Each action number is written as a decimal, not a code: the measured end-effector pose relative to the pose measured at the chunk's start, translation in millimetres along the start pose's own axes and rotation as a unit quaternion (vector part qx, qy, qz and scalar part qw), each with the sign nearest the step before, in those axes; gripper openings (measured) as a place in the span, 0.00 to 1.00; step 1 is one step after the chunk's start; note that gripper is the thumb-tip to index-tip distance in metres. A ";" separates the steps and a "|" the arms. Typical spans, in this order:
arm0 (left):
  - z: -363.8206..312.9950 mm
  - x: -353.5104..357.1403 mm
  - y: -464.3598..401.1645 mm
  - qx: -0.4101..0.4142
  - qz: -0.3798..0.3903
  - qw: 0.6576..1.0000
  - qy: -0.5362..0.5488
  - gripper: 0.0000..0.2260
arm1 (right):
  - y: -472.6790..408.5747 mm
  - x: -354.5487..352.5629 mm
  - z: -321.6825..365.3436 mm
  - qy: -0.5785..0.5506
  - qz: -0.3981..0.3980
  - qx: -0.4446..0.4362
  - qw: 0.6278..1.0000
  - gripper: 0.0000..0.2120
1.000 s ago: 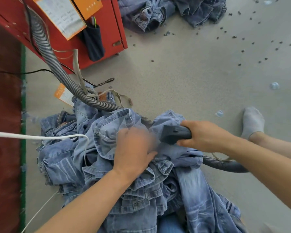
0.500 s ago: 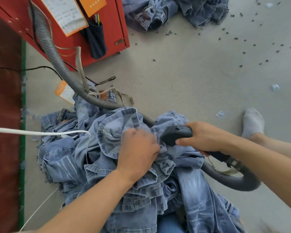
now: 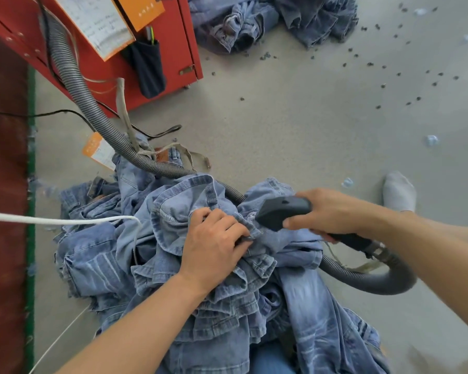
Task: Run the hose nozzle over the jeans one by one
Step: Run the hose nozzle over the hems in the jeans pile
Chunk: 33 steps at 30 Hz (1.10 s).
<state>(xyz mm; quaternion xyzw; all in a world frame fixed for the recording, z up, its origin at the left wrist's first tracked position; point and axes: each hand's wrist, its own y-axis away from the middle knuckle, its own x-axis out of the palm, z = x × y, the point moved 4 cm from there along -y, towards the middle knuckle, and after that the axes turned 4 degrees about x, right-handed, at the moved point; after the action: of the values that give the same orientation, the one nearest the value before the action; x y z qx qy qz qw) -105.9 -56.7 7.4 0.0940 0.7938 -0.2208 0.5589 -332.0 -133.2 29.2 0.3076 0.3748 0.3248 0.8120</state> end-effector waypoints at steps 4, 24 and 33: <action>-1.4 -1.1 3.8 0.005 -0.004 1.000 0.015 0.05 | -32.6 26.8 17.7 0.111 -0.088 -0.007 0.990 0.13; -13.5 3.7 -27.8 0.104 0.324 0.939 -0.052 0.23 | 1.6 -77.0 -84.1 -0.171 -0.268 0.040 0.947 0.10; -33.2 109.5 -112.0 0.031 0.477 0.843 -0.245 0.27 | 27.5 -77.0 -112.5 -0.168 -0.256 0.000 0.952 0.08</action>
<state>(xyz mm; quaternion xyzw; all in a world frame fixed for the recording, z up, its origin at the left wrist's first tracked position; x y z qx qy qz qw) -217.4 -151.3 -57.7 0.4211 0.4810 0.0333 0.7682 -470.3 -146.3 21.5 0.2513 0.2991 0.0499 0.9192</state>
